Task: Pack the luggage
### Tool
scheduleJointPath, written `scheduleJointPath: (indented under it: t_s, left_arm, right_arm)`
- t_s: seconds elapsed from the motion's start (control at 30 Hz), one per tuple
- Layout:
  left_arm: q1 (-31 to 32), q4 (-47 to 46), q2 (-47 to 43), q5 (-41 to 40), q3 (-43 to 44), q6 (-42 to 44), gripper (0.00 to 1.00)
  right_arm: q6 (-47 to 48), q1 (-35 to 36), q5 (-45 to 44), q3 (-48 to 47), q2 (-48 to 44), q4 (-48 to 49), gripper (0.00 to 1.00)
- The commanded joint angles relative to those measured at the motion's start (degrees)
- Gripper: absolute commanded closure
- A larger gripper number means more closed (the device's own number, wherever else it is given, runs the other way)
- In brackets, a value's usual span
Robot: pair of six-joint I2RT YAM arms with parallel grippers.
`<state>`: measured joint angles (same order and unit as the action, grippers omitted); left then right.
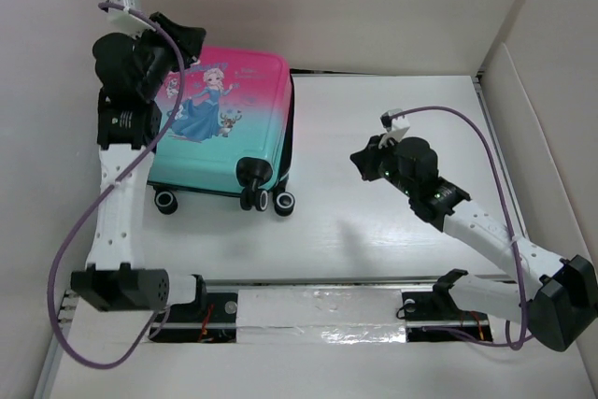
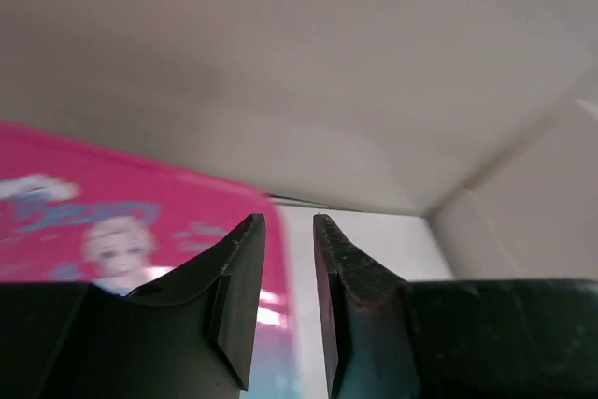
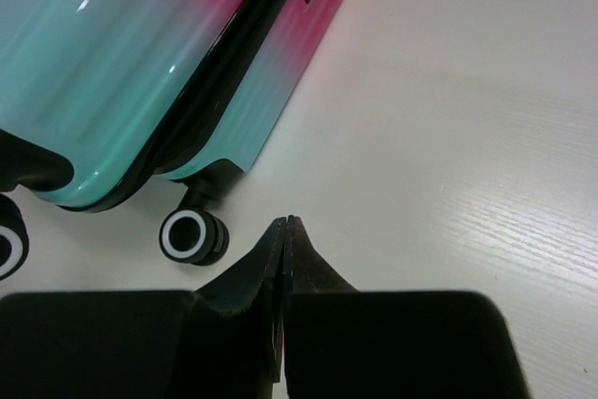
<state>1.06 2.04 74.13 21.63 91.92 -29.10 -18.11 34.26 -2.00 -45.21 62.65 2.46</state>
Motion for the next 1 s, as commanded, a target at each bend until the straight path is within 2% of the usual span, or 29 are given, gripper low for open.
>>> scheduleJointPath:
  t_s: [0.0,0.07,0.17,0.2,0.37,0.47,0.7,0.97]
  left_arm:
    - [-4.9,11.84,6.01,-20.57,4.57,7.22,0.76]
    - [-7.2,15.08,11.99,-23.72,10.36,7.48,0.74]
    - [-10.72,15.1,18.48,-29.52,10.39,8.53,0.69]
    - [-11.6,17.53,19.99,-30.58,16.65,8.88,0.67]
    - [-20.47,23.44,31.49,-30.59,25.93,8.71,0.63]
    - [-23.98,22.83,34.31,-31.56,25.68,9.59,0.63]
    - [-24.01,23.53,41.7,-29.45,25.15,11.52,0.62]
    - [-22.94,19.49,42.68,-26.55,13.56,12.05,0.63]
  right_arm:
    - [1.5,0.63,3.58,-1.11,-0.16,2.81,1.0]
    - [1.67,0.63,4.37,-0.41,0.19,3.51,1.0]
    - [1.5,0.63,4.46,0.73,0.62,5.18,1.0]
    - [1.32,0.63,4.37,0.74,1.06,5.45,1.0]
    - [0.88,0.63,5.43,-1.02,5.72,6.59,0.96]
    - [0.97,0.63,5.34,-1.9,8.27,7.03,0.96]
    - [0.0,1.16,3.76,-3.3,12.13,9.32,0.93]
    - [-0.96,1.16,2.45,-10.85,21.54,9.76,0.81]
